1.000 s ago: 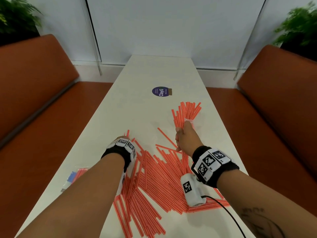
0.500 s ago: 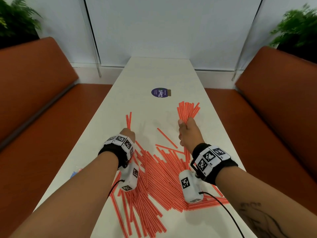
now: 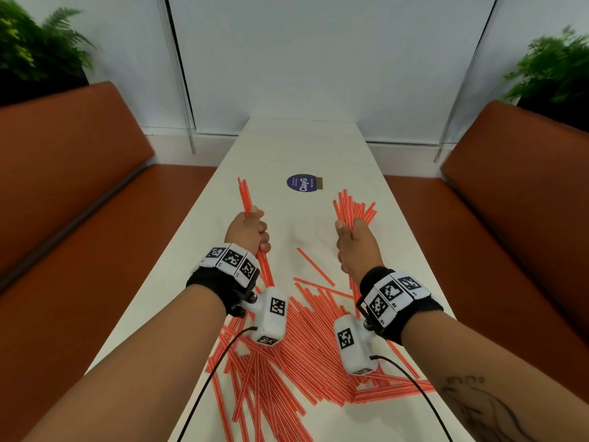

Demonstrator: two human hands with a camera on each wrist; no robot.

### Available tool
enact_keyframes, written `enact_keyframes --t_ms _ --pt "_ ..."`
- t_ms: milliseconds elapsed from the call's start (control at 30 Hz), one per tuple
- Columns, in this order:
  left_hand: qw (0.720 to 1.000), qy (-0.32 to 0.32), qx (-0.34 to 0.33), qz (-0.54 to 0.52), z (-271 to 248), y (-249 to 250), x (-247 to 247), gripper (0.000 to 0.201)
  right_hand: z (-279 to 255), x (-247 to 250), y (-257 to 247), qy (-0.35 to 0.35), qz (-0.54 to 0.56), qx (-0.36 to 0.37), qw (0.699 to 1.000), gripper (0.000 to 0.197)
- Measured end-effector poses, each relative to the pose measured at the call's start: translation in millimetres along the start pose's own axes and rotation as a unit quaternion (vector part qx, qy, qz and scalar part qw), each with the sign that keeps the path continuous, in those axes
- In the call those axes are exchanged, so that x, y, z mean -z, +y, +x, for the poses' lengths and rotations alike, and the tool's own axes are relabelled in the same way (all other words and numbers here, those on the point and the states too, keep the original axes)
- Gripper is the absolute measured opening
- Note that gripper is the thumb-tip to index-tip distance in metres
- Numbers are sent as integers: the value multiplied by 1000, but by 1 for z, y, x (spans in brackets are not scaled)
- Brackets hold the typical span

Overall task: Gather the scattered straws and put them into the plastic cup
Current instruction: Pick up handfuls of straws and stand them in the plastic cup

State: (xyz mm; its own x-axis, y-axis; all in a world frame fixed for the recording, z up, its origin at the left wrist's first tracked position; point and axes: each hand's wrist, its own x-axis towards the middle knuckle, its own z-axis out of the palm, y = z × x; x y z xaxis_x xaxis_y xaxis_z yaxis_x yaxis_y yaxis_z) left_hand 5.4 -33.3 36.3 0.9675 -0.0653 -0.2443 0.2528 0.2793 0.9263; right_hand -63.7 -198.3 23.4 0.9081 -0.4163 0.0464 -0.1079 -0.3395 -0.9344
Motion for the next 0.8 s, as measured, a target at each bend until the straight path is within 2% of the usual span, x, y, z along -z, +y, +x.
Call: enact_keyframes --t_ms 133,233,300,433,533,600,700,800 --pt "999 -8 16 -37 -7 7 -10 44 -6 5 -4 -26 -22 27 999 40" --pt "999 -32 32 -24 -14 9 -15 46 -7 10 -18 -24 81 -4 996 38" --pt "997 -58 40 19 -21 3 -18 43 -6 17 -37 -6 160 -13 987 35" --pt "979 -101 57 166 -33 -13 -25 28 3 31 -67 29 299 21 953 43" --pt "956 -131 96 245 -41 -19 -35 17 5 32 -81 20 349 55 935 46" --pt "937 -157 133 281 -41 -20 -42 19 3 29 -86 3 363 71 929 46" --pt "920 -245 219 211 -36 -17 -48 19 -4 20 -84 -17 346 90 934 47" --pt "921 -257 243 163 -31 -17 -47 27 -9 13 -76 -27 328 88 940 46"
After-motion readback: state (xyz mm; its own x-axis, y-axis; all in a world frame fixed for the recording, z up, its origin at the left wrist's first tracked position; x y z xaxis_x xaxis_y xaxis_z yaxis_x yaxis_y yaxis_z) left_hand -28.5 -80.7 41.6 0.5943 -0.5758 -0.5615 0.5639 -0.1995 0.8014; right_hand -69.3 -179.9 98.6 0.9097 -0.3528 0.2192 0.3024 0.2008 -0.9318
